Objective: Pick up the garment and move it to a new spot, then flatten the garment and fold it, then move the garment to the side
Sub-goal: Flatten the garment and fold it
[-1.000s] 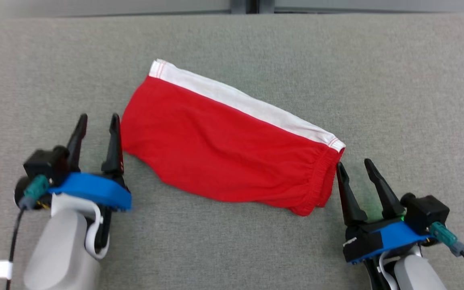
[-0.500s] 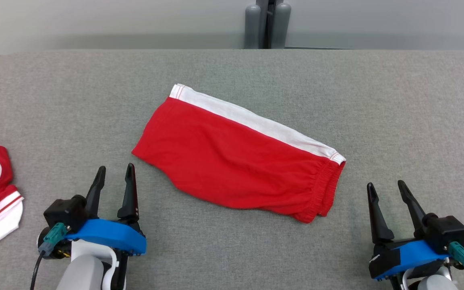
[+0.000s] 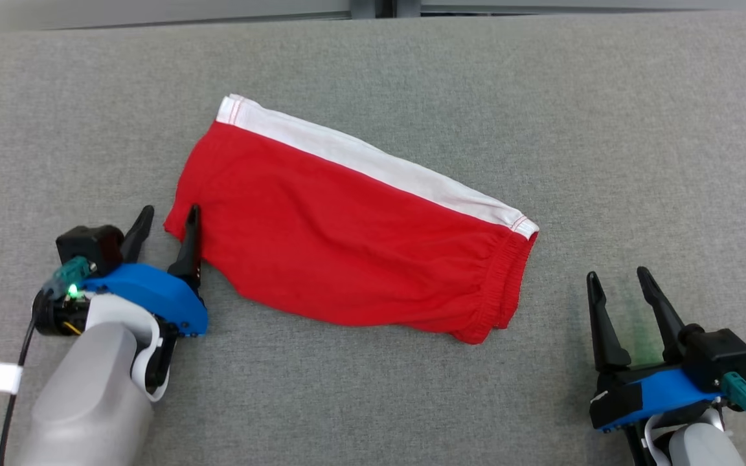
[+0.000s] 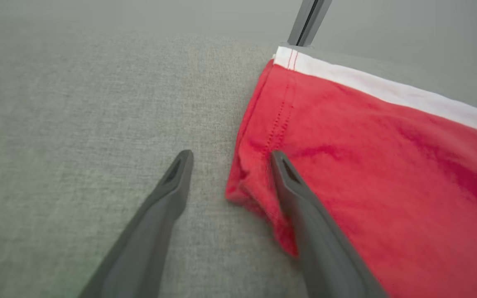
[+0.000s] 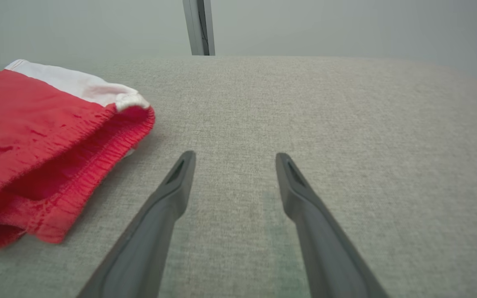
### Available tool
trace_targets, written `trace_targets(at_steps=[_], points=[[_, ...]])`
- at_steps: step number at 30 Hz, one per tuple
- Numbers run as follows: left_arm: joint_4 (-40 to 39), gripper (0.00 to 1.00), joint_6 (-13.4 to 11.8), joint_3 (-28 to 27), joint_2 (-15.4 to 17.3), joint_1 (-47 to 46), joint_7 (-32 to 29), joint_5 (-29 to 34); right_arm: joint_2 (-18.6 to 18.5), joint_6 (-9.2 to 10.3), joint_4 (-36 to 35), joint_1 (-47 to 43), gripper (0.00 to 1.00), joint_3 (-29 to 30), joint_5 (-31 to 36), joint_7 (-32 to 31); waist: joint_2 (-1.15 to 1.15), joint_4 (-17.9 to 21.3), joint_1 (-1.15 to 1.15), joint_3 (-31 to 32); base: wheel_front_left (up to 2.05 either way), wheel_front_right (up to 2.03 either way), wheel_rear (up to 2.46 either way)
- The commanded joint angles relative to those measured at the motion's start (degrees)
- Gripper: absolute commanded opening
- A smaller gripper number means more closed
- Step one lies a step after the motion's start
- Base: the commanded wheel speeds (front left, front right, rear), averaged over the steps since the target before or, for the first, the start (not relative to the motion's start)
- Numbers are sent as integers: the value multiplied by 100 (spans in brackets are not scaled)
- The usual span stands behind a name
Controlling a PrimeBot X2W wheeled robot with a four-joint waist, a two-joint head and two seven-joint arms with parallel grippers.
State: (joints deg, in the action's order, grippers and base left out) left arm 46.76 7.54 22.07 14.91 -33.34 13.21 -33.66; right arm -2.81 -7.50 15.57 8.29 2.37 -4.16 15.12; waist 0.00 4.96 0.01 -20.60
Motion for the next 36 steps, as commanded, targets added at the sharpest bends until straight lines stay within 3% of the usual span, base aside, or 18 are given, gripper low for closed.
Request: trace_targets(at_steps=[1,7,8,9,10,11,17,25,36], points=[[195,100,-10,156,21,-195,-81,-106,-20,1,-38,72,100,7,-26,3,0,23,-1,-49,0,0,0],[493,100,-1,945,-126,-252,-486,-615,-21,1,-37,42,100,-1,-90,3,0,36,-1,-82,0,0,0],[494,95,0,1105,-145,-212,-592,-723,-20,1,-23,38,100,-2,-96,3,0,18,-1,-64,0,0,0],[487,77,2,1268,-150,-171,-703,-814,-20,1,-7,36,100,-5,-97,3,0,-2,-1,-40,0,0,0],[471,32,3,1405,-145,-141,-771,-911,-20,1,5,39,100,-17,-99,3,0,-23,-1,-18,0,0,0],[461,0,3,1522,-130,-120,-805,-993,-20,1,15,43,100,-21,-99,3,0,-48,-1,10,0,0,0],[601,0,-10,1730,-39,-156,-280,-1359,-20,1,86,-3,100,-48,-78,3,0,-224,-1,307,0,0,0],[906,0,-37,1551,-223,338,196,-1425,-21,1,308,-332,100,-30,-145,3,0,-604,-1,1026,0,0,0],[-199,0,-430,438,-587,1734,203,-670,-22,1,446,-587,100,-116,-221,3,0,-969,-1,1436,0,0,0]])
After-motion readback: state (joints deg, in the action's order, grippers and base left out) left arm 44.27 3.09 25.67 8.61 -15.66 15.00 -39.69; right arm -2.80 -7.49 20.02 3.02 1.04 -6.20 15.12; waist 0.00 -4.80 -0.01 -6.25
